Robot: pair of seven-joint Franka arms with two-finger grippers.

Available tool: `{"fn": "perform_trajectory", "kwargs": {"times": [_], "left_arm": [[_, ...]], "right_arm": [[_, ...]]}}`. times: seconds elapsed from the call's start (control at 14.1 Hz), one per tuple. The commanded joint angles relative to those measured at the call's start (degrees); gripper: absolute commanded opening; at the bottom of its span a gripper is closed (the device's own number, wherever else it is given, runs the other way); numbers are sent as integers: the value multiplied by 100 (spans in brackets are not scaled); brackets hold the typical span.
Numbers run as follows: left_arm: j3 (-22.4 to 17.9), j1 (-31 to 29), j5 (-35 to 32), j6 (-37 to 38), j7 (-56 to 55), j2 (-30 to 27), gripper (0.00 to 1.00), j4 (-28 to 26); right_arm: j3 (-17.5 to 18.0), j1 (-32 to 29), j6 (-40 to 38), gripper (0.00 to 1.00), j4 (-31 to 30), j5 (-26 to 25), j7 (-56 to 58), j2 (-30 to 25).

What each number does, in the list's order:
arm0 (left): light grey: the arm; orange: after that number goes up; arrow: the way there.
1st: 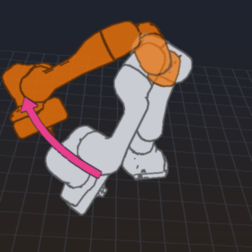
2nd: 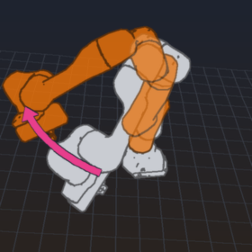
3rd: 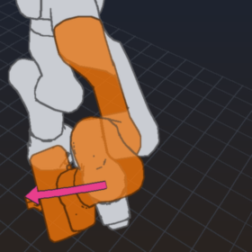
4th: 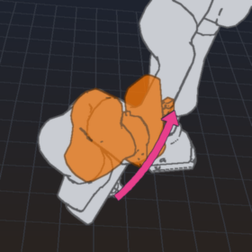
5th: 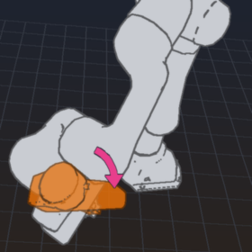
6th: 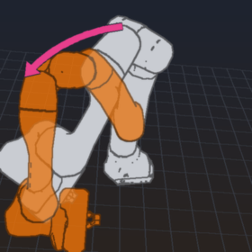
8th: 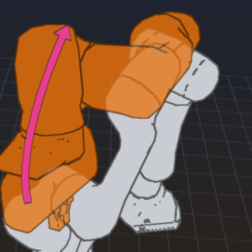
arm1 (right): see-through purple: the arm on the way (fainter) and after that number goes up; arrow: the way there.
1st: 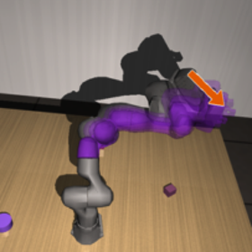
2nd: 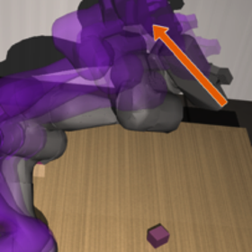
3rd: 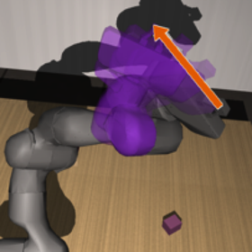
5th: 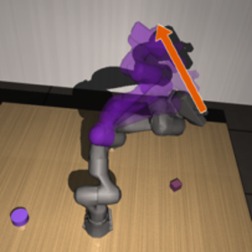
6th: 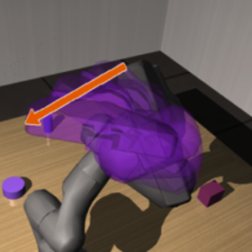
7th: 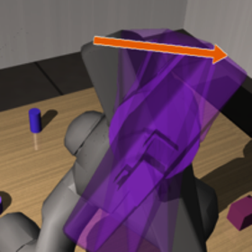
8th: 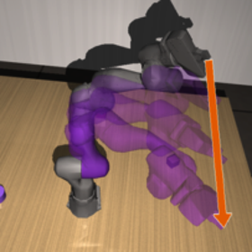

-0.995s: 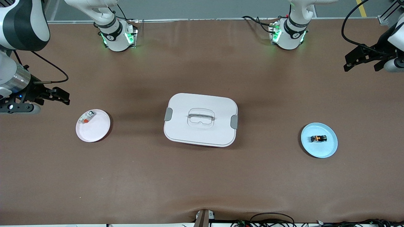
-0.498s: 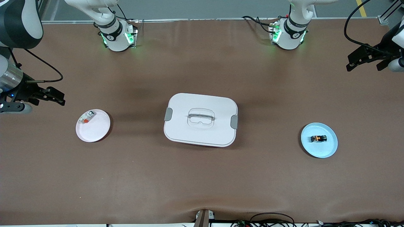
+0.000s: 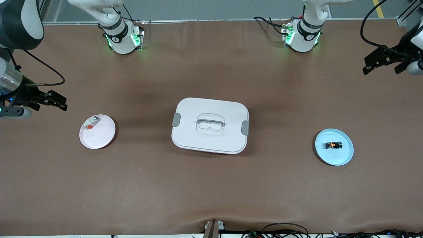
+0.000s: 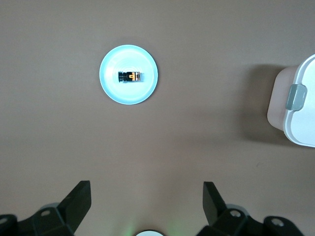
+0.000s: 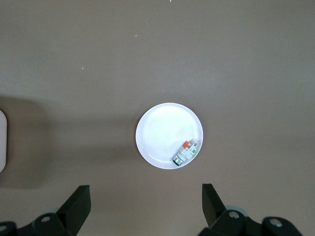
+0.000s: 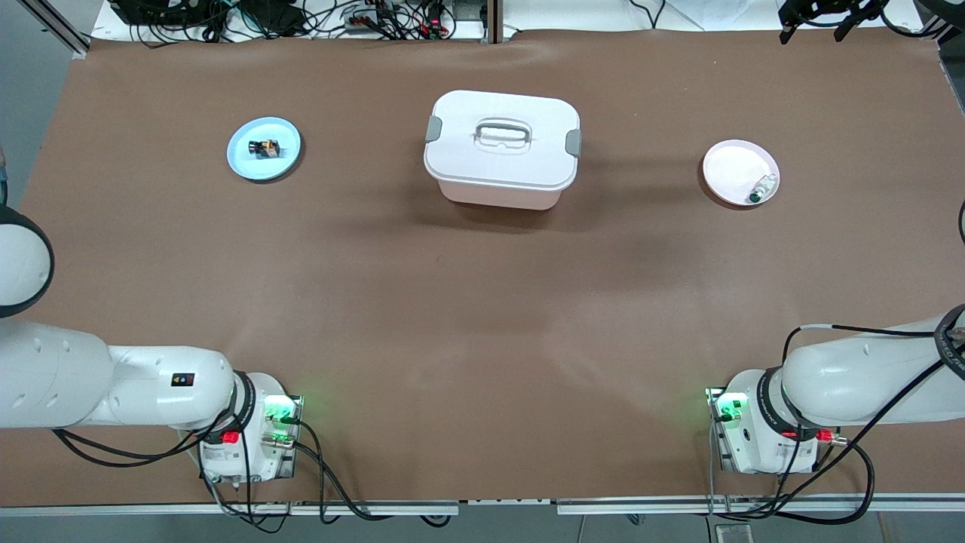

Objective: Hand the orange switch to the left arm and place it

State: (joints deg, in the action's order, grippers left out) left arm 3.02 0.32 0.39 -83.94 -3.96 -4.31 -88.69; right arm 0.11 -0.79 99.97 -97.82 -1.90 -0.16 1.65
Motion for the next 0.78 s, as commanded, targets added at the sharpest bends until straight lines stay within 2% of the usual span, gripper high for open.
{"fn": "perform_trajectory", "kwargs": {"times": [0.0,0.14,0.28,0.57,0.71], "left_arm": [[6,-32,5,18,106,-149,100,-105],[14,-23,5,26,97,-149,100,-105],[23,-23,5,44,97,-149,100,-96],[23,-32,5,79,106,-149,100,-96],[6,-32,5,88,115,-149,100,-88]], "right_arm": [[42,-70,-451,100,61,120,234,-208],[-10,-245,-514,100,26,382,909,-348],[-54,-727,-828,100,17,1014,1674,-481],[-11,-756,-875,100,69,990,1652,-464],[42,-686,-787,100,79,886,1048,-455]]}}
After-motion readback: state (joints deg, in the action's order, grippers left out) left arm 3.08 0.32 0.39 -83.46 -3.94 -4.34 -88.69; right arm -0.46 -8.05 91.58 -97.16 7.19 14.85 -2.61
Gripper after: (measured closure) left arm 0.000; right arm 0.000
